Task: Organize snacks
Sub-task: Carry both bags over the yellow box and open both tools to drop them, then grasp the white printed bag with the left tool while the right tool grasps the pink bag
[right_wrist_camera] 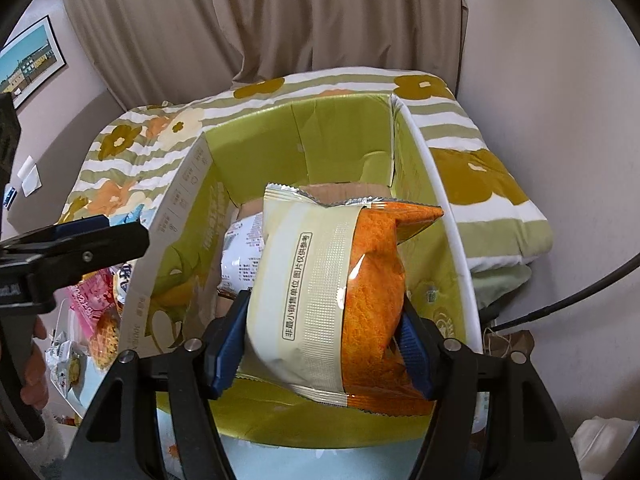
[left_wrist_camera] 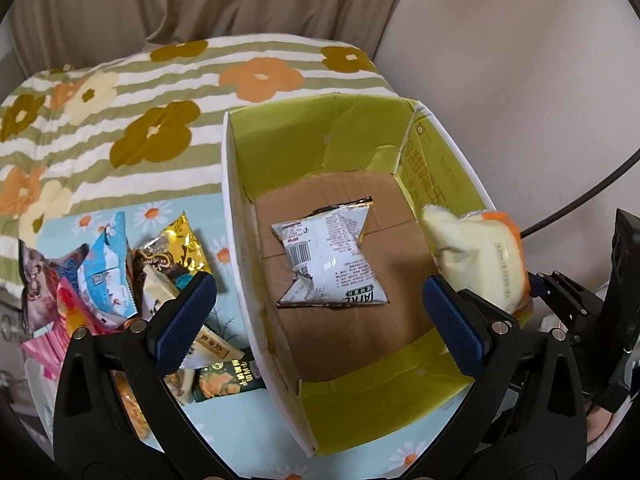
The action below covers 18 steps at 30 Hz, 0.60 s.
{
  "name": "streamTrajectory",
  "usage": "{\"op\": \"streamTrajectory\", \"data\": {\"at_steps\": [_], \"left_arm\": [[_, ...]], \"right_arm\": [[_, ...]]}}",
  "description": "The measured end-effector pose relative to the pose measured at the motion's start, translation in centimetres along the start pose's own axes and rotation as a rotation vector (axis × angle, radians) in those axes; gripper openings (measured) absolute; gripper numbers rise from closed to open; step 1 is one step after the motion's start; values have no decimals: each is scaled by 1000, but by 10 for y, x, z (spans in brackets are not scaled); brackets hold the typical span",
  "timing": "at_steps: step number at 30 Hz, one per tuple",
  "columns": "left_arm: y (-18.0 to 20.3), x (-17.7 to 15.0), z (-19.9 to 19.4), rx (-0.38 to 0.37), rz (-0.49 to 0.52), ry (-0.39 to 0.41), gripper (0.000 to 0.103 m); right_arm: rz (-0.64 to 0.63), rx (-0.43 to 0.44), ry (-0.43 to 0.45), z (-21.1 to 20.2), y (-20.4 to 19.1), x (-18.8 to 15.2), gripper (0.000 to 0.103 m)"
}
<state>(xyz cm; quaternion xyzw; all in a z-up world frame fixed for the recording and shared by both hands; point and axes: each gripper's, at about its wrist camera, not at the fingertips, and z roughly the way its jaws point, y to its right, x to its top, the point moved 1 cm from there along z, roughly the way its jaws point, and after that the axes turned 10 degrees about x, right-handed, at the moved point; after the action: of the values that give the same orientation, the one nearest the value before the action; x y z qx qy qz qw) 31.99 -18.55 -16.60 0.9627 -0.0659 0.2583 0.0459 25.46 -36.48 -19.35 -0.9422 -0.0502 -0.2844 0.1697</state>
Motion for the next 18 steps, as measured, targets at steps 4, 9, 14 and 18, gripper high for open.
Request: {"op": "streamTrajectory", "data": {"at_steps": [4, 9, 14, 18], "left_arm": [[3, -2, -3, 16, 11, 13, 102], [8, -5, -9, 20, 13, 33, 102], [13, -11, -24, 39, 17, 60, 102], [15, -17, -43, 50, 2, 88, 102]], "right_arm": [[2, 22, 36, -9, -1, -2, 103], [-14, 12, 49, -19, 1, -7, 103], [-31, 36, 58, -30, -2, -7, 103], [-62, 59, 78, -43, -9, -6, 103]]}}
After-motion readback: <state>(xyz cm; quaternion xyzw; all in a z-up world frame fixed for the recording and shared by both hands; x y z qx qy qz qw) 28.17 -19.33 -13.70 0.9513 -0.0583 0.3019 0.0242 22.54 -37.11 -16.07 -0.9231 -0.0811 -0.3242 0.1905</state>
